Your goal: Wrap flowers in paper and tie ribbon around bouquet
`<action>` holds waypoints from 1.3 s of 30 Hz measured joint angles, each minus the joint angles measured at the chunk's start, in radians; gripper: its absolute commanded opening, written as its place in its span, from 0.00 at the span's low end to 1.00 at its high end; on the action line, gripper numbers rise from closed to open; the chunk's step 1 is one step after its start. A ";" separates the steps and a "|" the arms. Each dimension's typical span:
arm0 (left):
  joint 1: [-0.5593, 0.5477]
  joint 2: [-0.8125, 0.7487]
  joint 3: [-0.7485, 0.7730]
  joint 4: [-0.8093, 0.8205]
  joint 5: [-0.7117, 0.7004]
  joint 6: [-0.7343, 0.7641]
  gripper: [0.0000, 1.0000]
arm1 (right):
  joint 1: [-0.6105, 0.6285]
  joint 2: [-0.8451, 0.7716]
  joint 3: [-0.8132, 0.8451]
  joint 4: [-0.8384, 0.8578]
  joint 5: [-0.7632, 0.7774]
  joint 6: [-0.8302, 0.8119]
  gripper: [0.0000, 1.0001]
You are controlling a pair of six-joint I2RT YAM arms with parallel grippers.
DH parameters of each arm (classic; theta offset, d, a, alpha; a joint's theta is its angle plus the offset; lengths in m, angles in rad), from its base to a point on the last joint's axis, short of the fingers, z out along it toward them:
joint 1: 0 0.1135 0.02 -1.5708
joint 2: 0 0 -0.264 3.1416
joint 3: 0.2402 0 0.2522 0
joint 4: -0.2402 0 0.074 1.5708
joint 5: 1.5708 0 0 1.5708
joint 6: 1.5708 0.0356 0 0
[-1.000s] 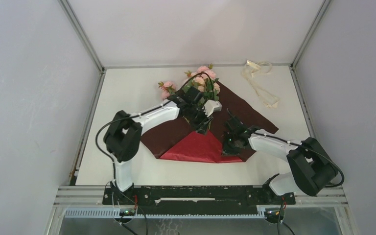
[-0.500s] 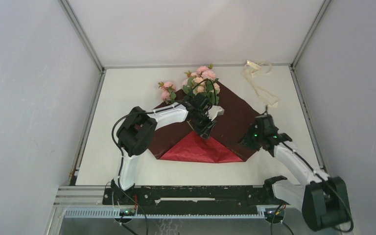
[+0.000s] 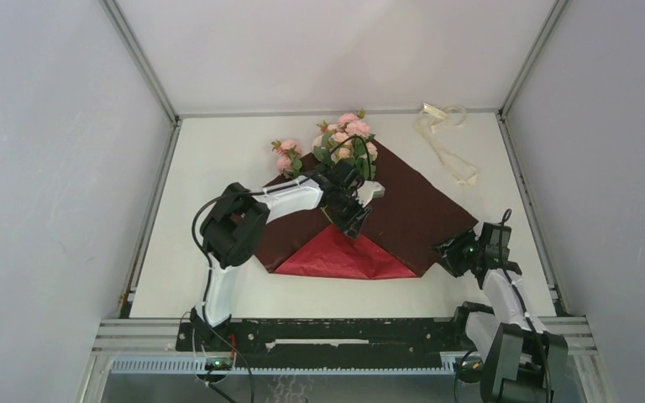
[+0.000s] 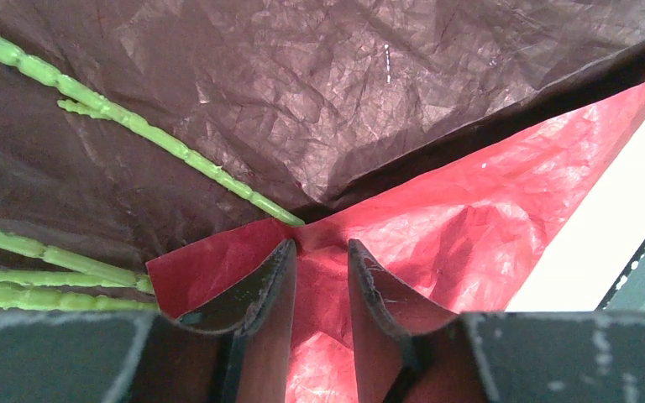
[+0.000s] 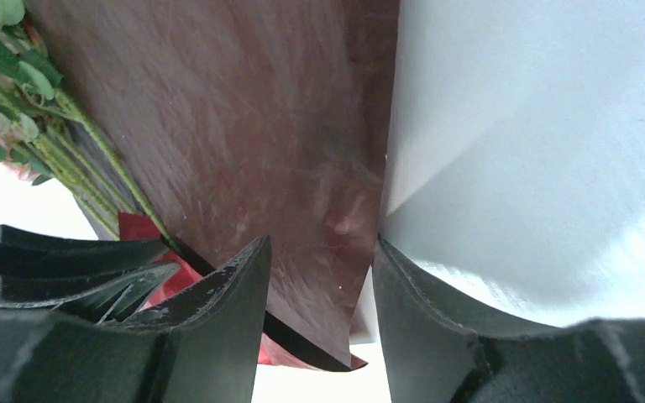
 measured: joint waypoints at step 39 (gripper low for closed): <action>-0.006 0.031 0.045 -0.009 -0.014 0.002 0.35 | 0.655 -0.054 0.308 -0.146 0.284 0.011 0.00</action>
